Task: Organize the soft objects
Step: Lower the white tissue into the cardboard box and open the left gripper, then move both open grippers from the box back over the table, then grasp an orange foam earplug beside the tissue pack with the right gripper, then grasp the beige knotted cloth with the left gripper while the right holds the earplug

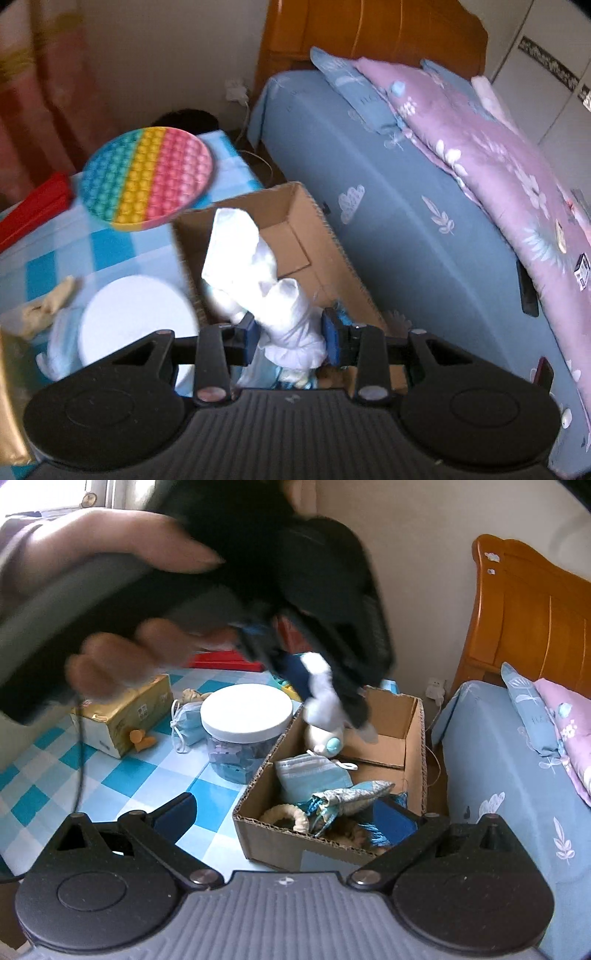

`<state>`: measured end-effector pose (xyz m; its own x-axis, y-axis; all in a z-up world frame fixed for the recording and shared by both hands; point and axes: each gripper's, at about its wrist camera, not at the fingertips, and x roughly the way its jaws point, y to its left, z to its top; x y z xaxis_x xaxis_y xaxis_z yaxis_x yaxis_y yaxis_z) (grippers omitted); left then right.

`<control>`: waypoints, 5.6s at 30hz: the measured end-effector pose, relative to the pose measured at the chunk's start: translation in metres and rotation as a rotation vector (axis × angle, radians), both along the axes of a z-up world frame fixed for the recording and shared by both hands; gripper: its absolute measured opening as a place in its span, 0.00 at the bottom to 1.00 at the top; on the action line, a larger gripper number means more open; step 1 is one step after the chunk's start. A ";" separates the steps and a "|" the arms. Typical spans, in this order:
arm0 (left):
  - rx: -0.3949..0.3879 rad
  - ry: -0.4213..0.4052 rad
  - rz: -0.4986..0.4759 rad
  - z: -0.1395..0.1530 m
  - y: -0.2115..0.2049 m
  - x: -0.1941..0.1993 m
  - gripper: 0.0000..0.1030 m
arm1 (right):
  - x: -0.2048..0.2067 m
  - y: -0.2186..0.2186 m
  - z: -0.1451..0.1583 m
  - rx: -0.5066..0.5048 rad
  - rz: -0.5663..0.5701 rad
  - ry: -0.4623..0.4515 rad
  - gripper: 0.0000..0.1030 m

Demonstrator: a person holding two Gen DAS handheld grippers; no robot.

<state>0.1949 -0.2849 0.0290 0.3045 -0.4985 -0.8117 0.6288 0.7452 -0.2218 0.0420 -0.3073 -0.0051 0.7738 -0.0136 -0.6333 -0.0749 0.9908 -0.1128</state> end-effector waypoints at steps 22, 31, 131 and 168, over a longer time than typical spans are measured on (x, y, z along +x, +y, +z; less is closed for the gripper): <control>0.002 -0.180 0.125 0.018 0.062 -0.025 0.90 | -0.012 0.016 0.008 -0.009 0.014 -0.002 1.00; 0.074 -0.286 0.281 0.022 0.134 -0.059 0.95 | -0.021 0.036 0.017 0.009 0.091 -0.014 1.00; 0.087 -0.270 0.725 -0.103 0.281 -0.079 0.99 | 0.170 0.161 -0.059 -0.281 0.964 0.479 0.33; 0.094 -0.306 0.500 -0.039 0.257 -0.078 0.98 | 0.094 0.135 -0.031 -0.160 0.633 0.404 0.30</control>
